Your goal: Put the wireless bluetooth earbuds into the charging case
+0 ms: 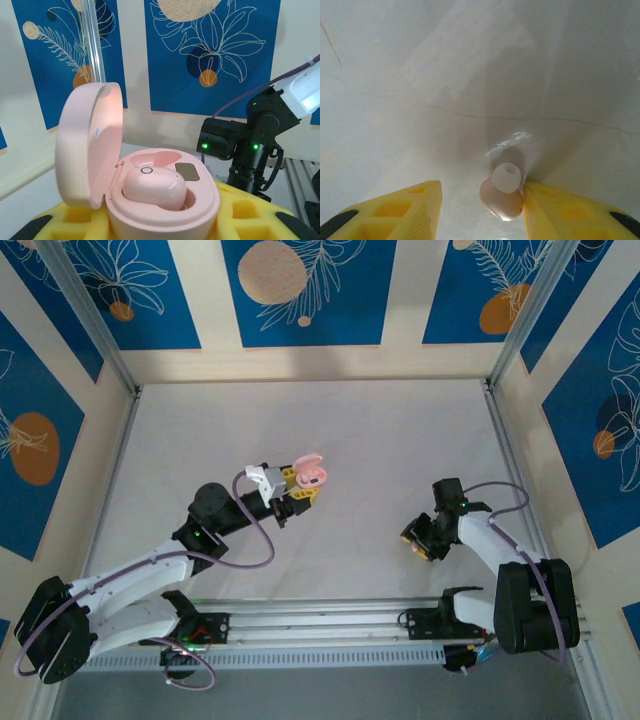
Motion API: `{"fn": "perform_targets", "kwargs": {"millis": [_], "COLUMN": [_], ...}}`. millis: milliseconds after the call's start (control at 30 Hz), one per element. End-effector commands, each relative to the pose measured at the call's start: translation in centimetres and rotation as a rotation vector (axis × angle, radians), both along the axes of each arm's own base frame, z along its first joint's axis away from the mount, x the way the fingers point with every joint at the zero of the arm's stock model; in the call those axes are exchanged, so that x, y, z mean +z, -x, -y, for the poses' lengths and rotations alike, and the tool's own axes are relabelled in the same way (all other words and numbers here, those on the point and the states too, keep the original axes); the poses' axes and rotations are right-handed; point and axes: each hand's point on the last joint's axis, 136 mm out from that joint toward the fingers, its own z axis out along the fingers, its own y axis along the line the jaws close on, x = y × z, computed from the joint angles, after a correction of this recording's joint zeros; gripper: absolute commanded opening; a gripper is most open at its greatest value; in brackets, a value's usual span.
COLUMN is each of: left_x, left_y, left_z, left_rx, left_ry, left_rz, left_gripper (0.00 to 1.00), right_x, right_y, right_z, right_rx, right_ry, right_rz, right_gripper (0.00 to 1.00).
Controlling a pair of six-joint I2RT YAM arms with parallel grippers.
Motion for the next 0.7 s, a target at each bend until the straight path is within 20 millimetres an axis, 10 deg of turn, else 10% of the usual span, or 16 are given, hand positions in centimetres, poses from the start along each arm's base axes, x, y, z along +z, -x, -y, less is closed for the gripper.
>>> {"fn": "perform_targets", "kwargs": {"millis": [0, 400, 667], "left_x": [1.3, 1.3, 1.3], "left_y": [0.8, 0.6, 0.5], "left_z": [-0.2, -0.1, -0.1], "left_rx": [-0.015, -0.009, -0.006], "left_ry": [0.041, 0.042, 0.040], "left_rz": [0.027, 0.019, 0.017], "left_gripper": [0.30, 0.31, 0.31], "right_x": [1.0, 2.5, 3.5], "right_y": [-1.3, -4.3, -6.0], "right_z": [-2.6, -4.8, -2.6], "right_rx": [0.053, 0.178, 0.195], "right_ry": [-0.097, -0.106, -0.029], "right_rz": [0.038, 0.113, 0.172], "right_gripper": [0.46, 0.41, 0.42]}}
